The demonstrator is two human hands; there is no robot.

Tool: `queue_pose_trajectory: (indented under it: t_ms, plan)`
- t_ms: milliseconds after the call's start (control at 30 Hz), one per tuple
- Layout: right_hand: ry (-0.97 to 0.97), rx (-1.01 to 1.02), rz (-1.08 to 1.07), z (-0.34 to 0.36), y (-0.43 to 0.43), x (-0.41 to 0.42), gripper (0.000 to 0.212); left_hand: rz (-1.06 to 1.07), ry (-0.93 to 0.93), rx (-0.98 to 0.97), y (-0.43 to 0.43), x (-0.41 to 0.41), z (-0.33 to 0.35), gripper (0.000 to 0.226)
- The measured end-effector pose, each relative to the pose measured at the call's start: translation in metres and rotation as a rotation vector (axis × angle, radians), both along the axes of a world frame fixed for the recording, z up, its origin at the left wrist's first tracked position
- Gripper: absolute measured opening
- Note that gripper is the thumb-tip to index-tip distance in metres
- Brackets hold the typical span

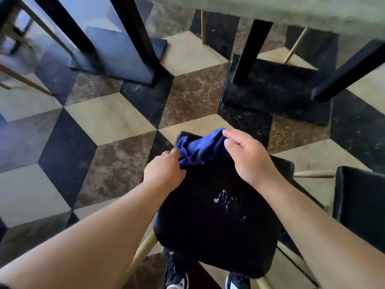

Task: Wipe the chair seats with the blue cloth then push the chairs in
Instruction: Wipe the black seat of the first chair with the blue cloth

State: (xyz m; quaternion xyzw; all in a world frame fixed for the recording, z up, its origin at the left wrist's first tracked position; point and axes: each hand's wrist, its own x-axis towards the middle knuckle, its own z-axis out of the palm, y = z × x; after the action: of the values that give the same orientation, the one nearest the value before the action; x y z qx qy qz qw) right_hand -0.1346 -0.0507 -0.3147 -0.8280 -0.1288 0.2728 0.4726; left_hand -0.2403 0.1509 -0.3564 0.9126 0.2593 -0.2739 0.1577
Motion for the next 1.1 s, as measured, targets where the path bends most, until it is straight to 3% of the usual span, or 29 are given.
queue_pose_trajectory:
  t_ms: [167, 333, 433, 600, 767, 900, 1100]
  plan:
    - [-0.079, -0.295, 0.096, -0.065, 0.009, -0.021, 0.050, 0.092, 0.219, -0.054, -0.012, -0.039, -0.054, 0.109]
    - [-0.166, -0.354, 0.307, -0.111, 0.044, -0.041, 0.066, 0.055, 0.263, -0.149, -0.025, -0.070, -0.098, 0.153]
    - [-0.241, -0.481, 0.285, -0.134, 0.070, -0.038, 0.069, 0.011, 0.310, -0.156, -0.031, -0.078, -0.116, 0.171]
    - [-0.332, -0.581, 0.218, -0.159, 0.118, -0.034, 0.042, 0.031, 0.420, -0.164, -0.033, -0.072, -0.129, 0.175]
    - [-0.392, -0.543, 0.255, -0.169, 0.126, -0.037, 0.033, -0.003, 0.453, -0.165, -0.035, -0.068, -0.126, 0.171]
    - [-0.384, -0.546, 0.229, -0.172, 0.082, -0.026, 0.029, 0.003, 0.486, -0.169, -0.038, -0.063, -0.120, 0.174]
    - [-0.329, -0.665, 0.009, -0.169, -0.041, -0.005, 0.024, -0.006, 0.504, -0.158, -0.043, -0.060, -0.116, 0.176]
